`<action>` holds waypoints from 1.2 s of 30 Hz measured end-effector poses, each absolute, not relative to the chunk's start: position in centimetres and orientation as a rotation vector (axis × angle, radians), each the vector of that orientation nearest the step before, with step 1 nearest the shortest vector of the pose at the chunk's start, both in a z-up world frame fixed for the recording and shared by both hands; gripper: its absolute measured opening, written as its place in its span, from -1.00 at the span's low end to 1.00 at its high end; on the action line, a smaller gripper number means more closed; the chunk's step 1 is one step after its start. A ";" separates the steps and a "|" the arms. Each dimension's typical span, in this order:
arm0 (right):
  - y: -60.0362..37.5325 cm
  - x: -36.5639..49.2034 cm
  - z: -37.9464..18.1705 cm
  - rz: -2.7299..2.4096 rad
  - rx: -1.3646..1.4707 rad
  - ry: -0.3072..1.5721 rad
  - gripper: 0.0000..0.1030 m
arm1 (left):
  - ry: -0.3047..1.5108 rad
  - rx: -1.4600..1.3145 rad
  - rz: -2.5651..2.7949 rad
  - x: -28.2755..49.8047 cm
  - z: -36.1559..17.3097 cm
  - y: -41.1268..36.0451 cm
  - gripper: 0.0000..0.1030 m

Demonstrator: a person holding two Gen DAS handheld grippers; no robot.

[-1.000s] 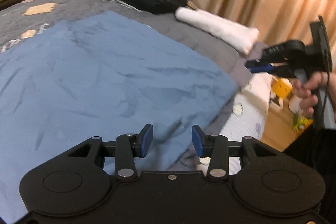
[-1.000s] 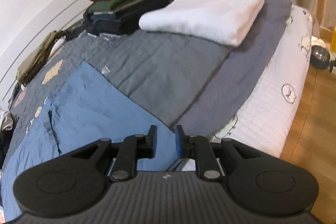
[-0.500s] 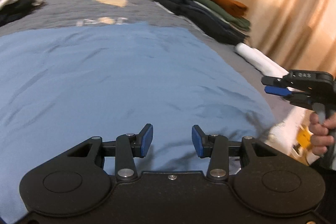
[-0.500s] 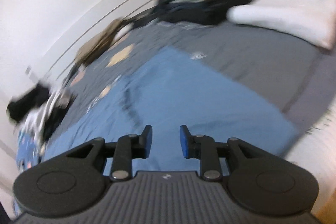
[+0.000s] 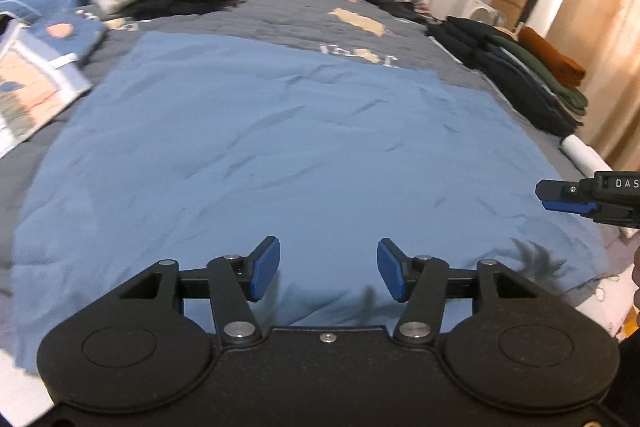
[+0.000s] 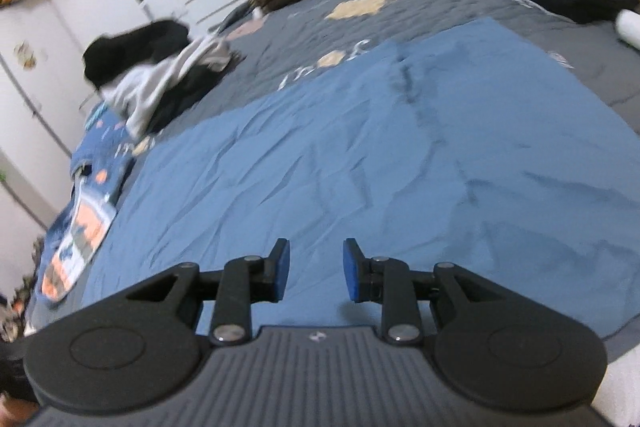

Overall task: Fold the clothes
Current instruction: 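Open the left gripper and release the shirt, raising both grippers, then move the left gripper to the blue shirt corner and close on it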

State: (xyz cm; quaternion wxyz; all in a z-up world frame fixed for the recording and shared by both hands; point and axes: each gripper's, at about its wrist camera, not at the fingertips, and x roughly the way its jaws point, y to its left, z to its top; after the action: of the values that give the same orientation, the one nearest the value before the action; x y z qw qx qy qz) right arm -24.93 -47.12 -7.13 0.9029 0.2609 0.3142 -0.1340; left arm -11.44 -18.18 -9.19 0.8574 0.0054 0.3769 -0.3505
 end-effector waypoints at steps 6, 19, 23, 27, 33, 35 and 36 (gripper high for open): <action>-44.1 -24.5 -7.0 -0.282 0.445 0.708 -0.46 | 0.781 0.021 -0.700 -13.3 -9.0 -16.1 0.14; -40.7 -28.5 -5.8 -0.295 0.480 0.705 -0.46 | 0.747 0.012 -0.698 -17.1 -7.5 -13.5 0.40; -40.6 -30.0 -4.5 -0.313 0.484 0.688 -0.46 | 0.750 0.007 -0.698 -18.0 -7.3 -12.8 0.40; -40.0 -31.2 -3.4 -0.318 0.476 0.672 -0.46 | 0.731 0.017 -0.699 -18.9 -6.6 -12.5 0.42; -38.8 -32.0 -2.6 -0.300 0.464 0.668 -0.46 | 0.725 0.022 -0.684 -19.8 -6.6 -11.7 0.44; -38.4 -32.2 -2.5 -0.293 0.464 0.671 -0.46 | 0.729 0.017 -0.669 -19.8 -6.7 -11.2 0.44; -38.2 -32.2 -2.6 -0.290 0.464 0.673 -0.46 | 0.733 0.008 -0.660 -19.7 -6.8 -10.9 0.44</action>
State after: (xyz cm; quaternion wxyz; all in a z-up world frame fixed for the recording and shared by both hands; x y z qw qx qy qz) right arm -32.24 -38.24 -2.55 0.9074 0.2247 0.3261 -0.1407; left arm -19.72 -10.92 -6.85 0.8808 0.0040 0.3520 -0.3166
